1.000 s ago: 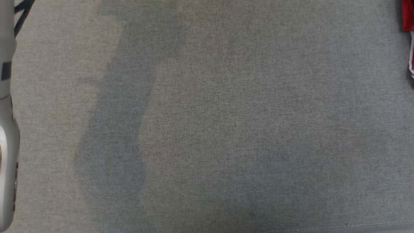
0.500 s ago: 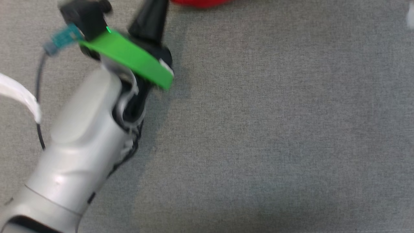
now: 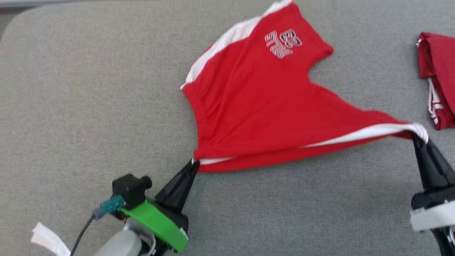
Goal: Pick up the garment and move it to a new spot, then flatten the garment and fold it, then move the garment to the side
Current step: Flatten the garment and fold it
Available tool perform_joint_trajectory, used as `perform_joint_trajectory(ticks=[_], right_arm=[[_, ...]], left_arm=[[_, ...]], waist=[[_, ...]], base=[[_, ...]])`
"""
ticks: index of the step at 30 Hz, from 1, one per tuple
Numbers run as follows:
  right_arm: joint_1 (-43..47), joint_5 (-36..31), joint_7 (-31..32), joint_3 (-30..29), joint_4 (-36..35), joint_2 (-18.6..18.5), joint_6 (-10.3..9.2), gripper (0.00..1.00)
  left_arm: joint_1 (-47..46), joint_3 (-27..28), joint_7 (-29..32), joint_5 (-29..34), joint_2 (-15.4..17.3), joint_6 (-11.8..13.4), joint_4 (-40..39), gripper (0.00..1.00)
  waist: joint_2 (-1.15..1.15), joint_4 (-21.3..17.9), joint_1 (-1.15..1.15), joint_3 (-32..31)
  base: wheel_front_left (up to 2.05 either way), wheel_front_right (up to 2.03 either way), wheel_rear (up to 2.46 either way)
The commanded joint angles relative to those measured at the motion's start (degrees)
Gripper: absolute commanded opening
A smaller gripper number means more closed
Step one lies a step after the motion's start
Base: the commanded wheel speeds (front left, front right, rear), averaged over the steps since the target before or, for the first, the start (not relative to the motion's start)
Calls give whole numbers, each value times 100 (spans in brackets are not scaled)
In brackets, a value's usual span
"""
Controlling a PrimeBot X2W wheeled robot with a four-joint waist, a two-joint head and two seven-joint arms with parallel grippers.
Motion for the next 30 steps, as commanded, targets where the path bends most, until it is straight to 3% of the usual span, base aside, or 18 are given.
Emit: perform_joint_trajectory(ticks=[1, 5, 10, 19, 26, 30], right_arm=[[358, 44, 25, -83, -145, 18, -20, 0], [1097, 11, 162, -291, -704, 53, -23, 0], [1245, -151, 614, -390, -1196, -63, -21, 0], [-440, 157, 1846, 115, -558, -841, -15, 0], [-2235, 755, 2815, 1137, 346, -1660, -14, 0], [-3245, 952, 3234, 1876, 809, -2026, -15, 0]], left_arm=[[397, 133, -16, 80, 134, 99, -93, 0], [1065, 370, -17, 239, 290, 300, -638, 0], [1410, 429, 7, 191, 332, 437, -1240, 0], [344, 450, 439, -392, -440, 244, -1111, 0], [-572, 511, 592, -890, -983, 44, -228, 0], [-976, 512, 580, -1101, -1131, -6, 264, 0]], waist=[[0, 57, 0, -776], [0, 61, 0, -952], [0, 106, 0, -951], [0, 569, 0, -456], [0, 979, 0, 27], [0, 1176, 0, 294]], base=[[0, 0, 0], [0, 0, 0], [0, 0, 0], [0, 0, 0], [0, 0, 0], [0, 0, 0]])
